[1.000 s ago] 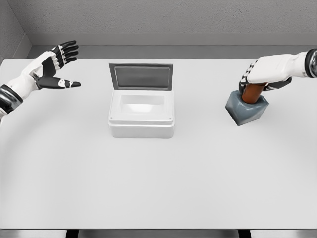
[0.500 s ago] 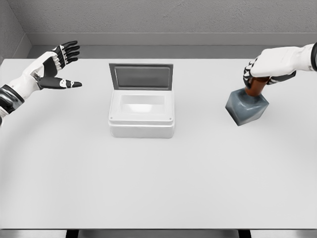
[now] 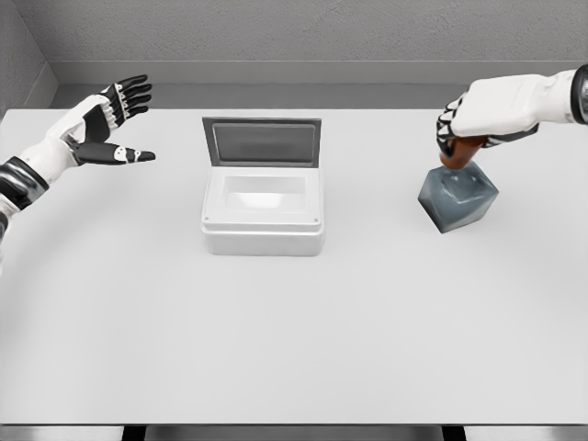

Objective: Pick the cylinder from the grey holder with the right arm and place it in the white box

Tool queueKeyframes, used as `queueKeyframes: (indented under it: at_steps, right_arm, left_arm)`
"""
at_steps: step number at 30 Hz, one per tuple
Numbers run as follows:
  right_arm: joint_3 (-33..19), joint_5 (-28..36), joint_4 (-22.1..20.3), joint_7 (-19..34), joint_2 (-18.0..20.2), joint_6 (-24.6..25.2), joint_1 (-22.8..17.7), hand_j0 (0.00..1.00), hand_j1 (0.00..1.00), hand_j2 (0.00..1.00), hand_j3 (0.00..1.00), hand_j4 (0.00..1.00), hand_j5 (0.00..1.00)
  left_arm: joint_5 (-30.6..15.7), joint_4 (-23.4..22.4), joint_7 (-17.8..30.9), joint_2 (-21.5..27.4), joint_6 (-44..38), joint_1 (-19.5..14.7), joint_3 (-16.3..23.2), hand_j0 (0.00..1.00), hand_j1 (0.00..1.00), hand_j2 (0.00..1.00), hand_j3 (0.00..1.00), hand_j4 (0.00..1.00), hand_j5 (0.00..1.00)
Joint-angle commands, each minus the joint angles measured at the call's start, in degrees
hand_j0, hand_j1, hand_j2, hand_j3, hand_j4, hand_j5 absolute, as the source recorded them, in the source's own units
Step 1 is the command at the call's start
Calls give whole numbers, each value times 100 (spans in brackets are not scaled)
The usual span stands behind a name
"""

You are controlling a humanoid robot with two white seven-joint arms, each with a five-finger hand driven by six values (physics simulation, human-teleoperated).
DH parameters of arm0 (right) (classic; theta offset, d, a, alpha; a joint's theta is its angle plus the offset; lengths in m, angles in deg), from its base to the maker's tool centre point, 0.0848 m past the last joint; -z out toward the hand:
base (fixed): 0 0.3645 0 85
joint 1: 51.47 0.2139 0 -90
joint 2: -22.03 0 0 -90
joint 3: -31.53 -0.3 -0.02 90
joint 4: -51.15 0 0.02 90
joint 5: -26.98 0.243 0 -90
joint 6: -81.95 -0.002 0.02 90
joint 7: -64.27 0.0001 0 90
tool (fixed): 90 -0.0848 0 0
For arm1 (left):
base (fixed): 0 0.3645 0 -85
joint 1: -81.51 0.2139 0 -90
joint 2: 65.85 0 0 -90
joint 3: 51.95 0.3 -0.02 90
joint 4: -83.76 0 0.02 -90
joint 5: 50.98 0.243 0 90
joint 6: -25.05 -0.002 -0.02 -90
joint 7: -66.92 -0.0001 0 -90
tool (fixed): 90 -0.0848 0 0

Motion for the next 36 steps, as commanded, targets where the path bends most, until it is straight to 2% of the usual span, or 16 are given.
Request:
queueKeyframes:
  at_steps: [1,10,16,26,36]
  right_arm:
    - [-14,23,-59,-2,-41,12,9,43,43,43,43,43,43]
    - [4,14,-59,-2,-427,12,62,43,43,43,43,43,43]
    - [13,5,-42,-2,-867,12,132,43,43,43,43,43,43]
    - [21,5,-42,-2,-1289,12,202,43,43,43,43,43,43]
    - [118,5,-59,-2,-1544,12,202,43,43,43,43,43,43]
  left_arm:
    - [-35,5,0,2,7,0,-4,100,100,100,100,100,100]
    - [-35,5,0,2,-2,-9,-4,100,100,100,100,100,100]
    - [-27,-4,0,2,-2,-9,-4,100,100,100,100,100,100]
    - [-27,5,0,2,-2,0,-4,100,100,100,100,100,100]
    - [-27,5,0,2,-2,-9,-4,100,100,100,100,100,100]
